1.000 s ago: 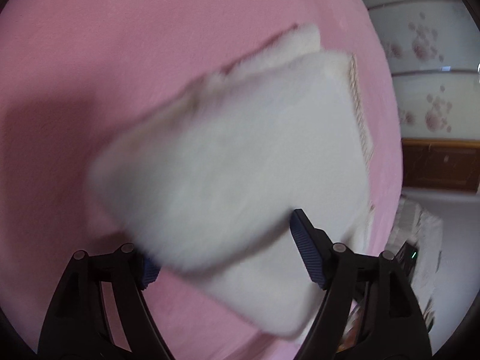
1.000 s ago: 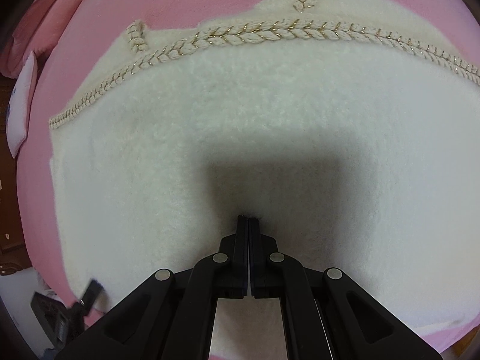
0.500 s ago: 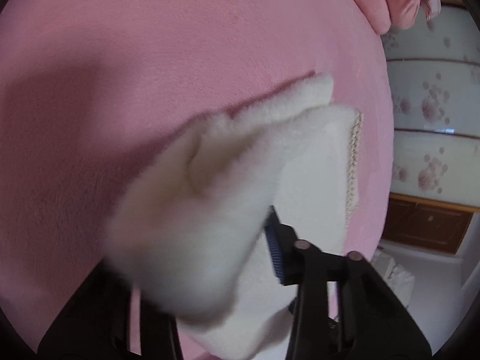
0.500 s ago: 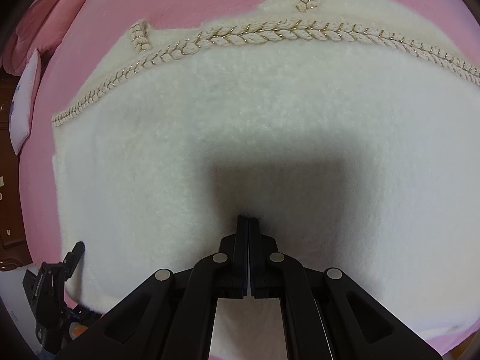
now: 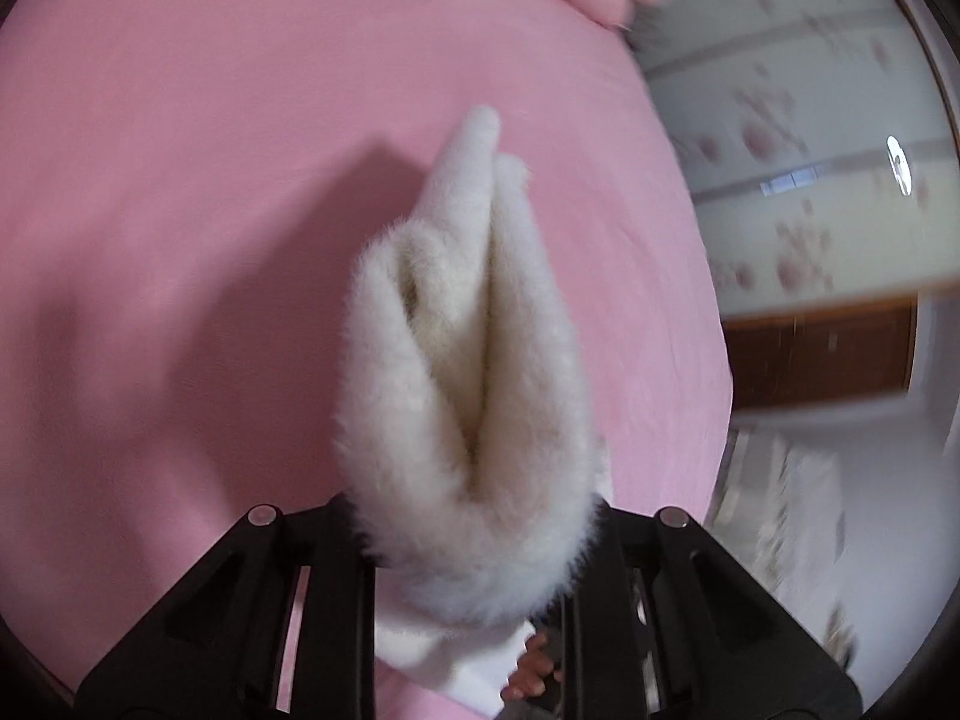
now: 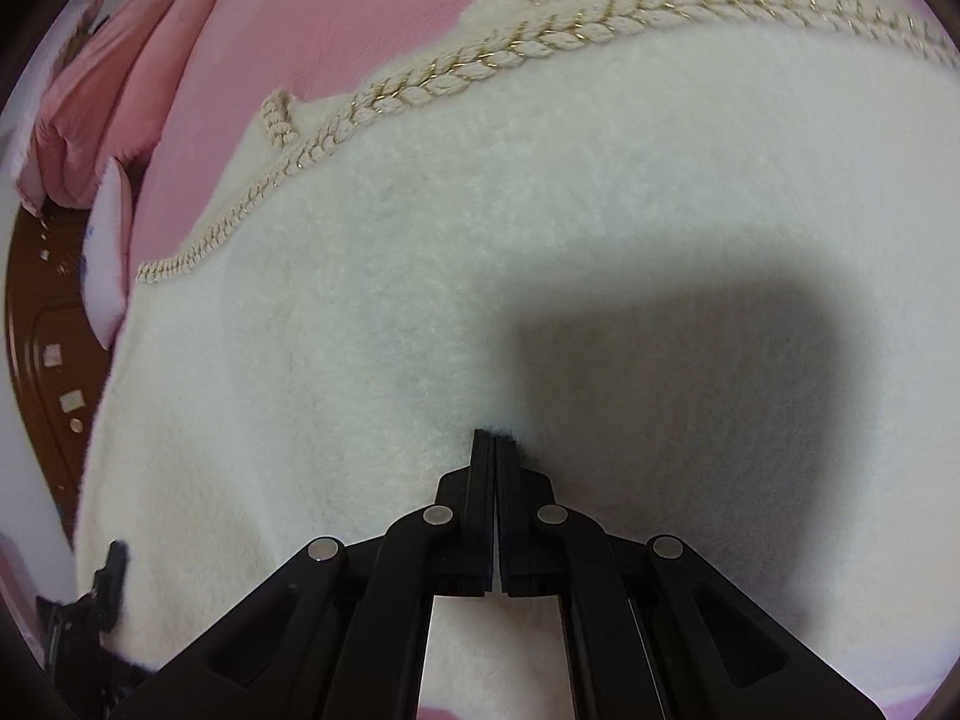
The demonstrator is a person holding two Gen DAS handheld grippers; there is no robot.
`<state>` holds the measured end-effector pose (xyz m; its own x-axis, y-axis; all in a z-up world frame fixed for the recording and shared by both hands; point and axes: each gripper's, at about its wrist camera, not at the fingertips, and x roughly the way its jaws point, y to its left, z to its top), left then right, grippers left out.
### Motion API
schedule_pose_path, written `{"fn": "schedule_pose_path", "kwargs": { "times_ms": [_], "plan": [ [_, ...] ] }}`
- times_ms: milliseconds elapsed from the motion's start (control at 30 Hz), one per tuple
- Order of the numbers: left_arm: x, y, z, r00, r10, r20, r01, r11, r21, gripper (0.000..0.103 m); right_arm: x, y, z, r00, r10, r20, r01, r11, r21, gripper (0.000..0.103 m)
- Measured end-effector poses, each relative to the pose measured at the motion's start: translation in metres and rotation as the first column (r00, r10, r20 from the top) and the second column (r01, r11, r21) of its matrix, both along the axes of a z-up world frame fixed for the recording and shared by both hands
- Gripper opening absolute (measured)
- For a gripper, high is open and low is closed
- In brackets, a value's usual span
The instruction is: Fold large clothes
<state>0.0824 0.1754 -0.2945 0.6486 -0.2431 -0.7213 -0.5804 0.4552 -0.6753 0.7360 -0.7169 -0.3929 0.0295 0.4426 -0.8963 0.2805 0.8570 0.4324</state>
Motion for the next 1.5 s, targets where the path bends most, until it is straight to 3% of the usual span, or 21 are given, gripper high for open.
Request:
{"fn": "schedule_pose_path", "kwargs": {
  "times_ms": [100,200,400,500,567,667,767,867,967,1067,1233,1333,1367,1400,1433,1500],
  "plan": [
    [0.003,-0.034,0.03,0.994,-0.097,0.046,0.093,0.993,0.077,0.015,-0.001,-0.004,-0.002,0.999,0.03,0.018,-0.03,0.999,0.014,0.0],
    [0.001,-0.076,0.054,0.972,-0.222,0.07,0.21,0.966,0.153,0.015,-0.004,-0.007,-0.001,0.998,0.056,0.033,-0.057,0.998,0.009,0.0],
    [0.006,-0.163,0.071,0.92,-0.386,0.063,0.368,0.91,0.191,0.015,-0.019,-0.025,-0.002,0.995,0.049,0.081,-0.055,0.995,0.079,0.0],
    [-0.018,-0.2,0.079,0.898,-0.438,0.032,0.417,0.873,0.252,0.015,-0.032,-0.037,0.0,0.988,0.071,0.139,-0.088,0.988,0.127,0.0],
    [-0.023,-0.22,0.082,0.881,-0.474,0.013,0.452,0.848,0.276,0.015,-0.04,-0.053,-0.001,0.985,0.066,0.16,-0.096,0.977,0.192,0.0],
    [-0.06,-0.25,0.096,0.852,-0.524,-0.014,0.5,0.805,0.32,0.015,-0.051,-0.074,-0.007,0.985,0.044,0.165,-0.092,0.95,0.299,0.0],
    [-0.066,-0.267,0.103,0.836,-0.548,-0.019,0.523,0.786,0.329,0.015,-0.06,-0.09,-0.008,0.984,0.055,0.169,-0.115,0.922,0.37,0.0],
    [-0.069,-0.285,0.114,0.826,-0.563,-0.021,0.534,0.771,0.346,0.015,-0.064,-0.105,-0.002,0.98,0.109,0.163,-0.167,0.902,0.398,0.0],
    [-0.085,-0.313,0.127,0.802,-0.597,-0.011,0.56,0.746,0.359,0.015,-0.063,-0.131,0.008,0.982,0.089,0.168,-0.144,0.924,0.354,0.0],
    [-0.081,-0.342,0.142,0.764,-0.646,-0.003,0.595,0.702,0.391,0.015,-0.061,-0.176,0.023,0.977,-0.015,0.213,-0.062,0.934,0.351,0.0],
    [-0.1,-0.389,0.14,0.681,-0.732,-0.03,0.677,0.614,0.406,0.015,-0.053,-0.257,0.057,0.946,-0.082,0.313,-0.003,0.965,0.261,0.0],
    [-0.111,-0.414,0.107,0.646,-0.755,-0.108,0.725,0.565,0.394,0.015,-0.056,-0.312,0.075,0.926,-0.108,0.361,0.054,0.986,0.157,0.001],
    [-0.109,-0.421,0.093,0.626,-0.766,-0.149,0.751,0.541,0.378,0.016,-0.059,-0.328,0.079,0.923,-0.115,0.368,0.074,0.989,0.125,0.001],
    [-0.108,-0.427,0.077,0.587,-0.782,-0.21,0.793,0.502,0.345,0.016,-0.065,-0.346,0.084,0.919,-0.132,0.371,0.096,0.989,0.112,0.001],
    [-0.106,-0.43,0.062,0.557,-0.792,-0.251,0.821,0.48,0.309,0.016,-0.07,-0.359,0.087,0.917,-0.148,0.37,0.115,0.987,0.11,0.001],
    [-0.111,-0.431,0.047,0.517,-0.805,-0.292,0.854,0.46,0.245,0.019,-0.088,-0.385,0.094,0.909,-0.189,0.372,0.155,0.981,0.121,0.002]
  ]
}}
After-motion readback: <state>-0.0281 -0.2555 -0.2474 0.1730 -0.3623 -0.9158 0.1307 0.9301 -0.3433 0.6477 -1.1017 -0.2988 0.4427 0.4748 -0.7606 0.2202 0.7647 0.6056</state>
